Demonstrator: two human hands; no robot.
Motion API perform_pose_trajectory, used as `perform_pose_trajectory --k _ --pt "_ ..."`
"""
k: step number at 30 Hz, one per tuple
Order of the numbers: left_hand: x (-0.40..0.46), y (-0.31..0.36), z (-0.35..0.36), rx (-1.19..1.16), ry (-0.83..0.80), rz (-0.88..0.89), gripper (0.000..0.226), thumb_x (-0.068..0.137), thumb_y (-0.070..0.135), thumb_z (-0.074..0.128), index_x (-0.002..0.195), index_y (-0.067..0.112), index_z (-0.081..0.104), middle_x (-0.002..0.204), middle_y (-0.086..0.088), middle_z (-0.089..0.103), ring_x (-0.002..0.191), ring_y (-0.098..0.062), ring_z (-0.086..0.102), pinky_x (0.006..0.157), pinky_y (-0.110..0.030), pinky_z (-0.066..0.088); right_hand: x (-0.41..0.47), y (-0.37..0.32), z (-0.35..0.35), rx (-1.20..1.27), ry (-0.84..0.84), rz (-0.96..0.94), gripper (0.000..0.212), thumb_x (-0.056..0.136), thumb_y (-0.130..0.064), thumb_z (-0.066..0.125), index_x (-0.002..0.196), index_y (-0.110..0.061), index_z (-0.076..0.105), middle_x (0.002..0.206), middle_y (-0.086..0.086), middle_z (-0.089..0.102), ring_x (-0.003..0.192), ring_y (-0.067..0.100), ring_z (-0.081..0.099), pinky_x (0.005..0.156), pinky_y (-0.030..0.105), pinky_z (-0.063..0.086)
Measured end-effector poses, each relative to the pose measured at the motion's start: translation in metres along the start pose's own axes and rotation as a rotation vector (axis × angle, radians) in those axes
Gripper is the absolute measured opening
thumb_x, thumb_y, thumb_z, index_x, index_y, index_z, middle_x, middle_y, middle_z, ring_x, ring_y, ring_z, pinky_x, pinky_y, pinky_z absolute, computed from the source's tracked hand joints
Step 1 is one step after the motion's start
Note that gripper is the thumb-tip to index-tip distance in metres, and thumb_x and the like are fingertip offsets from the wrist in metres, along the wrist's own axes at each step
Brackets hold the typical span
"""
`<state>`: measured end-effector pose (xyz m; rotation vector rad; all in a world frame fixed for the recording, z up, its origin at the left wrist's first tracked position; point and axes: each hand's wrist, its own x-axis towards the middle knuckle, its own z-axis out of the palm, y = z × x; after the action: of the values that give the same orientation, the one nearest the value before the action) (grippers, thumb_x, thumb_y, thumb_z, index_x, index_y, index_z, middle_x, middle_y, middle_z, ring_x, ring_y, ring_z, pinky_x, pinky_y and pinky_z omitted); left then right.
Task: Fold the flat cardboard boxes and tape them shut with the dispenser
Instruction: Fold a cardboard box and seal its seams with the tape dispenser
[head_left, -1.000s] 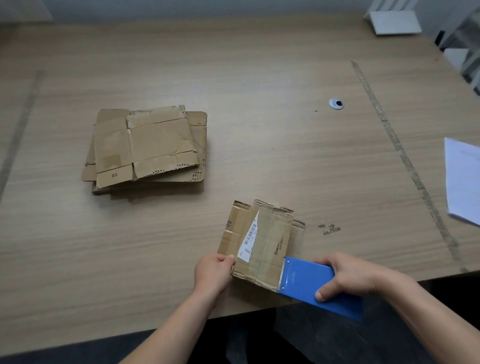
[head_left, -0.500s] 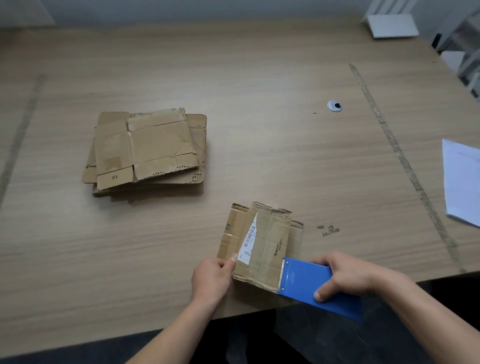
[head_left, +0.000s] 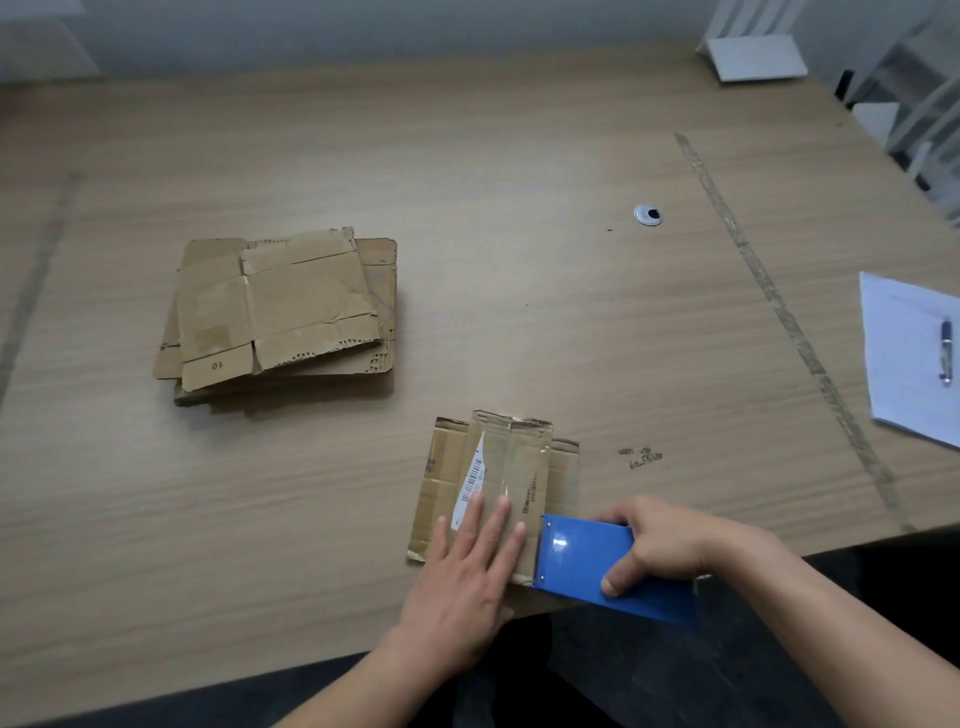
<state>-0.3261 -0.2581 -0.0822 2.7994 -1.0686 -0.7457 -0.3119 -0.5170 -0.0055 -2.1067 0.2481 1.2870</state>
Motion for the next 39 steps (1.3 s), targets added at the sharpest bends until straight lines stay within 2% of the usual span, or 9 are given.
perform_pose_trajectory --k 2,4,6,10,16,21,25,34,39 --pt "0.001 -0.005 0.008 0.031 0.088 0.004 0.08 0.097 0.042 0.038 0.149 0.023 -0.019 0.162 -0.007 -0.02 0.144 -0.031 -0.031 0.116 -0.065 0.008 0.001 -0.001 0.0 0.004 -0.003 -0.008 0.047 0.064 -0.035 0.086 0.108 -0.03 0.071 0.092 -0.011 0.076 0.085 0.008 0.073 0.078 0.03 0.058" --pt "0.0 -0.005 0.013 0.015 0.107 0.0 0.075 0.086 0.034 0.037 0.153 0.018 0.009 0.162 -0.011 0.021 0.149 -0.037 0.005 0.108 -0.063 0.032 0.001 0.0 0.0 0.006 -0.012 -0.013 0.044 0.065 -0.034 0.086 0.106 -0.03 0.072 0.091 -0.012 0.076 0.083 0.008 0.073 0.073 0.025 0.056" --pt "0.0 -0.004 0.018 0.072 0.135 0.003 0.076 0.076 0.022 0.035 0.152 0.017 0.024 0.157 -0.011 0.035 0.146 -0.037 0.02 0.105 -0.06 0.036 0.0 0.006 -0.003 0.016 -0.019 -0.023 0.044 0.063 -0.035 0.086 0.104 -0.032 0.072 0.091 -0.011 0.076 0.085 0.009 0.073 0.073 0.025 0.056" --pt "0.0 -0.008 0.018 0.123 0.202 0.013 0.08 0.071 0.014 0.033 0.151 0.02 0.035 0.16 -0.009 0.03 0.147 -0.035 0.021 0.11 -0.061 0.034 -0.008 0.019 -0.007 0.047 -0.027 -0.052 0.045 0.061 -0.036 0.085 0.104 -0.035 0.072 0.095 -0.009 0.076 0.087 0.009 0.072 0.079 0.029 0.056" --pt "0.001 -0.007 0.021 0.123 0.242 0.01 0.079 0.074 0.016 0.034 0.152 0.02 0.034 0.16 -0.009 0.023 0.147 -0.034 0.019 0.11 -0.058 0.032 -0.027 0.047 -0.018 0.015 -0.015 0.006 0.057 0.056 -0.041 0.082 0.112 -0.042 0.071 0.099 -0.009 0.077 0.093 0.012 0.074 0.087 0.036 0.057" --pt "0.002 -0.006 0.022 0.136 0.268 0.021 0.077 0.073 0.017 0.034 0.151 0.02 0.036 0.16 -0.01 0.027 0.147 -0.033 0.018 0.111 -0.059 0.03 -0.012 0.025 -0.013 -0.109 0.023 0.081 0.048 0.063 -0.042 0.085 0.105 -0.025 0.072 0.096 -0.008 0.077 0.09 0.012 0.073 0.084 0.035 0.058" --pt "0.002 -0.006 0.022 0.136 0.289 0.023 0.076 0.074 0.02 0.033 0.151 0.02 0.036 0.161 -0.011 0.027 0.148 -0.033 0.018 0.11 -0.058 0.031 0.003 -0.002 -0.004 -0.217 0.048 0.157 0.048 0.071 -0.047 0.082 0.104 -0.015 0.07 0.101 0.002 0.073 0.092 0.02 0.069 0.078 0.034 0.055" --pt "0.0 -0.007 0.024 0.109 0.284 0.016 0.078 0.074 0.024 0.036 0.152 0.021 0.033 0.162 -0.01 0.024 0.149 -0.034 0.016 0.107 -0.06 0.036 0.015 -0.03 0.005 -0.299 0.086 0.245 0.048 0.071 -0.048 0.082 0.101 -0.014 0.066 0.1 0.004 0.069 0.093 0.024 0.068 0.078 0.035 0.055" --pt "0.0 -0.007 0.025 0.108 0.286 0.016 0.082 0.072 0.023 0.039 0.153 0.02 0.03 0.163 -0.011 0.022 0.149 -0.036 0.015 0.106 -0.061 0.036 0.016 -0.035 0.007 -0.294 0.085 0.268 0.046 0.072 -0.047 0.083 0.099 -0.014 0.065 0.099 0.004 0.068 0.091 0.024 0.066 0.072 0.032 0.051"
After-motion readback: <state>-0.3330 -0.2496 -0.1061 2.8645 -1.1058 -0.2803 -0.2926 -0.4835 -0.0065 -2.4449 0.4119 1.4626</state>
